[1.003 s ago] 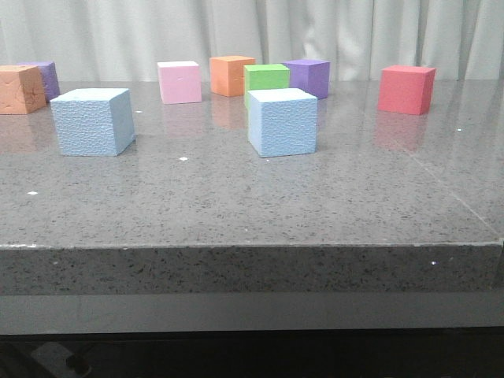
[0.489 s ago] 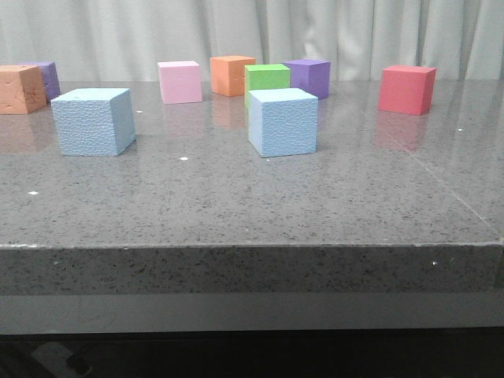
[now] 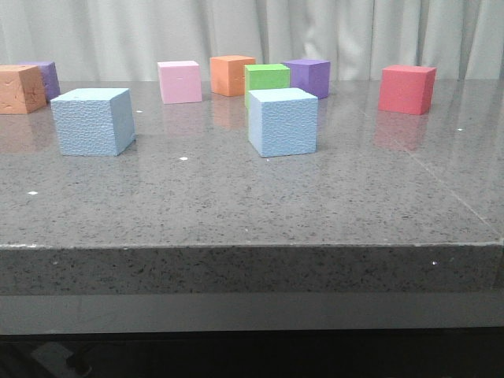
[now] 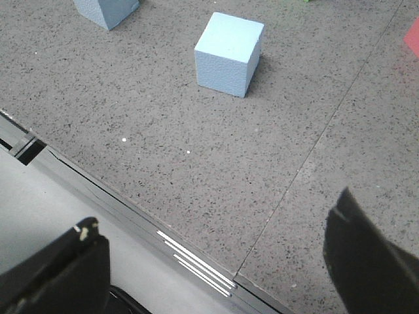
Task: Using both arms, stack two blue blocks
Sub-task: 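Move the left gripper toward the other light blue cube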
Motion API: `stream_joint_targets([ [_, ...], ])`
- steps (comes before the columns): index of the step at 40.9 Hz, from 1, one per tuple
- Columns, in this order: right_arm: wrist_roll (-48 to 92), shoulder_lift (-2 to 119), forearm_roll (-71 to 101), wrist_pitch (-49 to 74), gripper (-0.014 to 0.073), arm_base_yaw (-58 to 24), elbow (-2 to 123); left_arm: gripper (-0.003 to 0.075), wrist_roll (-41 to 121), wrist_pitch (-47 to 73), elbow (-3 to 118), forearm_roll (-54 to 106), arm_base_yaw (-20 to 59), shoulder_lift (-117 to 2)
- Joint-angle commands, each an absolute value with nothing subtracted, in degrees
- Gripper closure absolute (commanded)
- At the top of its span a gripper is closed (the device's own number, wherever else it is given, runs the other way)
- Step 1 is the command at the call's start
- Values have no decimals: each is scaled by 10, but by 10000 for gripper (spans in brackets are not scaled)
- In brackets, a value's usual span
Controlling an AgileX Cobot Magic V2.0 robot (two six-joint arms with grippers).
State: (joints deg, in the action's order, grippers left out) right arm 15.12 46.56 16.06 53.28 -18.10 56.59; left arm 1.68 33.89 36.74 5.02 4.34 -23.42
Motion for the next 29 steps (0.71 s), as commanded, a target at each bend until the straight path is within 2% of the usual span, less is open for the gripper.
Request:
stream_joint_targets([
  [1,157,461,165,503,-70,-177,580,104,19,292,392,60,43,-241],
  [6,157,461,165,503,-70,-177,580,104,33,291,413,63,59,-246],
  [11,157,461,165,503,-70,-177,580,104,59,290,438,80,112,-280],
  [19,157,461,165,503,-70,-177,580,104,68,286,483,77,179,-390],
  [29,157,461,165,503,-70,-177,580,104,68,287,571,75,186,-552],
])
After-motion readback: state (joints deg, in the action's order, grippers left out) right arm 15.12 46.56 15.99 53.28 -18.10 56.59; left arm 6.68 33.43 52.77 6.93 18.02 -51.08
